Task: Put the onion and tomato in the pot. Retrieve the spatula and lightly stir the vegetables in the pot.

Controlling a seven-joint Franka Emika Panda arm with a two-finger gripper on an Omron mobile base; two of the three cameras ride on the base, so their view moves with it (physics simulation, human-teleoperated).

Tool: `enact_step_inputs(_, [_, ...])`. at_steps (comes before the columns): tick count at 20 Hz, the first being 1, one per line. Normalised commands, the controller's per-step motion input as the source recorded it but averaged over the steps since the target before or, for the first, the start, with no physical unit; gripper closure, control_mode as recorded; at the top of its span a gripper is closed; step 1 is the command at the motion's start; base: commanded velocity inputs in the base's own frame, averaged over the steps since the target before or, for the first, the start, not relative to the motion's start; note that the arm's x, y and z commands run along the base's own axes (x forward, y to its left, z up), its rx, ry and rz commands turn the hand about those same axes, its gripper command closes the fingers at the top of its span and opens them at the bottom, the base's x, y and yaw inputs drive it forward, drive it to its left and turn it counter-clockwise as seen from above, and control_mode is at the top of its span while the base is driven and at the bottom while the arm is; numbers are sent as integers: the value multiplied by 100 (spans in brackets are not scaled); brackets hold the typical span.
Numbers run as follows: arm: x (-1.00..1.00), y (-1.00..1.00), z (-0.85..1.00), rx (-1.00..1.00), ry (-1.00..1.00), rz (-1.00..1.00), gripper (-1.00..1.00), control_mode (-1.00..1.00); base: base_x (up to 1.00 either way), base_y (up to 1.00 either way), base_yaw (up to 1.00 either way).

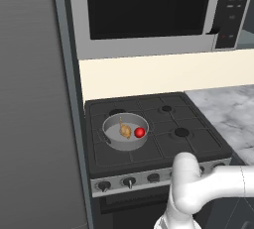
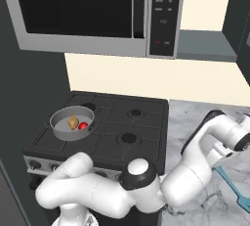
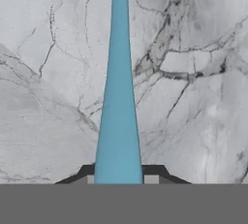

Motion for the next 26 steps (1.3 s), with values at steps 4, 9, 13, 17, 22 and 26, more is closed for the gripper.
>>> enact_step_inputs(4, [-26, 100, 35, -16, -5, 13, 100, -100, 0, 0, 0])
enact_step_inputs(9, [-59, 94, 70, -11, -15, 12, 100, -100, 0, 0, 0])
enact_step_inputs(13, [-78, 95, 68, -10, -16, 15, 100, -100, 0, 0, 0])
enact_step_inputs(17, [-48, 93, 58, -9, -18, 36, 100, -100, 0, 0, 0])
enact_step_inputs(22, [-8, 79, 23, -1, -14, 59, 100, -100, 0, 0, 0])
enact_step_inputs(26, [0, 63, 38, -1, -5, 70, 100, -100, 0, 0, 0])
